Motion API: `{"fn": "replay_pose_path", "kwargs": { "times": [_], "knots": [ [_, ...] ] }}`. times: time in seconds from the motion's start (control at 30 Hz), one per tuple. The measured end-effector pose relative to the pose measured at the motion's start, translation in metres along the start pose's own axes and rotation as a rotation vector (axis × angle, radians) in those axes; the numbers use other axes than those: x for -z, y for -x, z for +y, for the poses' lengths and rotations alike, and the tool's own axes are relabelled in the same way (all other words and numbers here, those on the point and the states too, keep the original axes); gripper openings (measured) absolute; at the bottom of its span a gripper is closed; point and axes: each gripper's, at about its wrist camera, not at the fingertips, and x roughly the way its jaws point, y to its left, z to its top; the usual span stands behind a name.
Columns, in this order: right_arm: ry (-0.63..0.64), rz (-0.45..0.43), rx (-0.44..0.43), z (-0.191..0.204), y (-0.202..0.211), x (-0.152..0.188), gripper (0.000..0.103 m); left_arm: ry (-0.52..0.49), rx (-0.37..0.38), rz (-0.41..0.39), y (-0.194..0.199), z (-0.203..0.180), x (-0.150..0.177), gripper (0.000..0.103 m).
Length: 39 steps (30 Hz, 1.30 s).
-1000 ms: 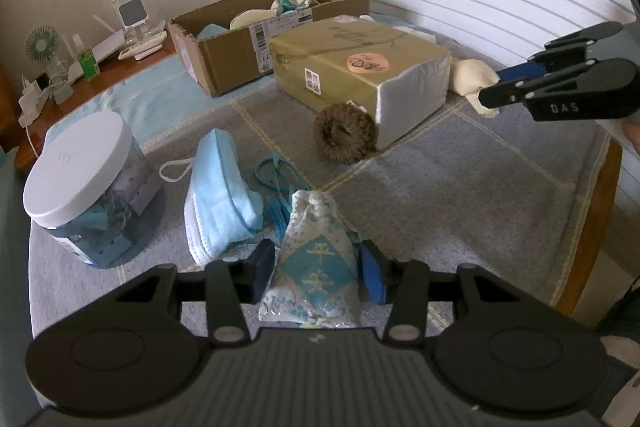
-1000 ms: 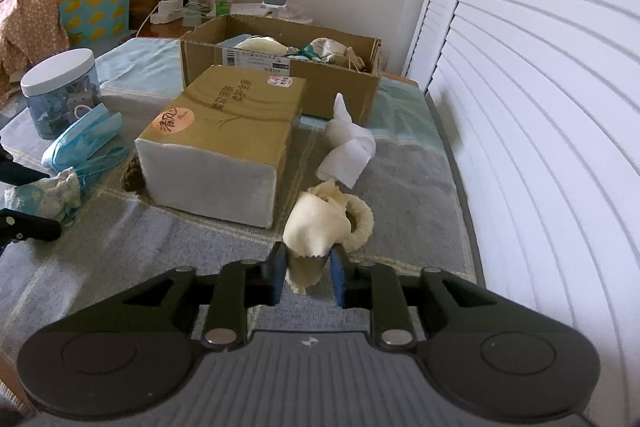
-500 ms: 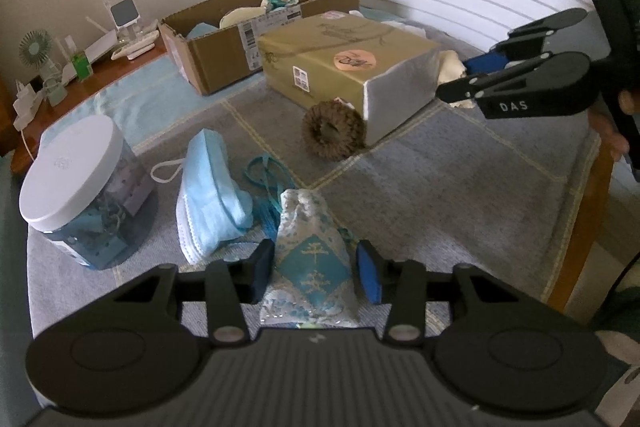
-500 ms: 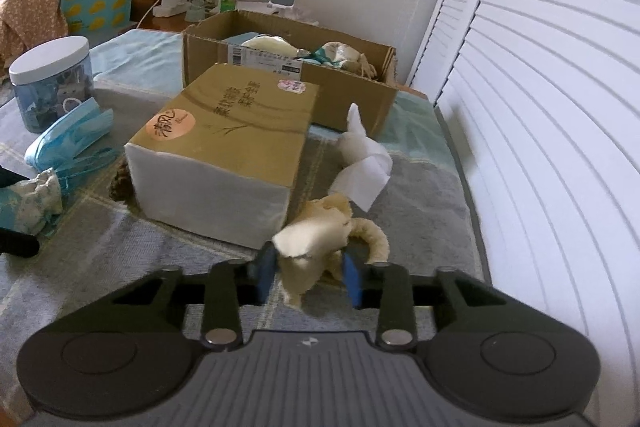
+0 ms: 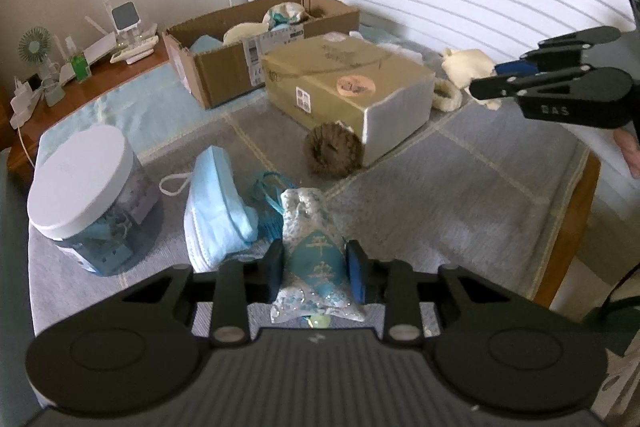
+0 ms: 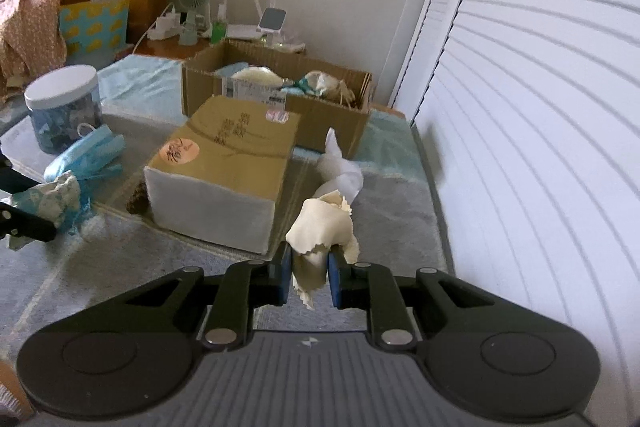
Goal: Organize soft objects
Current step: 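Carry the cream cloth into the box and open the right tool while the left tool holds the bag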
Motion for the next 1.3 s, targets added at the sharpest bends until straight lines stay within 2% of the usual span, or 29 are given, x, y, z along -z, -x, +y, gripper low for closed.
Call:
{"fn": "replay_pose_path", "kwargs": {
  "times": [0.33, 0.53, 0.67, 0.83, 1.07, 1.1, 1.17, 1.23, 1.3],
  "knots": [
    [0.006, -0.041, -0.005, -0.006, 0.013, -0.024, 0.022, 0.027, 0.024, -0.060, 0.018, 0.008, -0.016, 0.031],
    [-0.002, -0.097, -0.024, -0.010, -0.001, -0.065, 0.022, 0.041, 0.001, -0.102, 0.023, 0.019, -0.026, 0.031],
    [0.004, -0.122, -0.035, -0.014, -0.026, -0.102, 0.022, 0.046, 0.000, -0.122, 0.024, 0.025, -0.030, 0.031],
    [-0.013, -0.108, -0.051, -0.026, -0.073, -0.141, 0.022, 0.062, 0.001, -0.136, 0.022, 0.032, -0.032, 0.031],
    [-0.039, -0.049, -0.051, -0.037, -0.135, -0.162, 0.023, 0.091, -0.001, -0.132, 0.014, 0.042, -0.035, 0.031],
    [-0.041, -0.041, -0.053, -0.038, -0.142, -0.163, 0.025, 0.092, 0.000, -0.130, 0.014, 0.043, -0.035, 0.031],
    [-0.050, -0.023, -0.056, -0.039, -0.151, -0.161, 0.042, 0.090, 0.001, -0.126, 0.011, 0.044, -0.036, 0.031],
    [-0.063, -0.018, -0.045, -0.039, -0.152, -0.155, 0.074, 0.087, 0.001, -0.121, 0.009, 0.045, -0.038, 0.031],
    [-0.076, -0.026, -0.055, -0.039, -0.145, -0.147, 0.082, 0.088, 0.004, -0.116, 0.008, 0.046, -0.039, 0.031]
  ]
}}
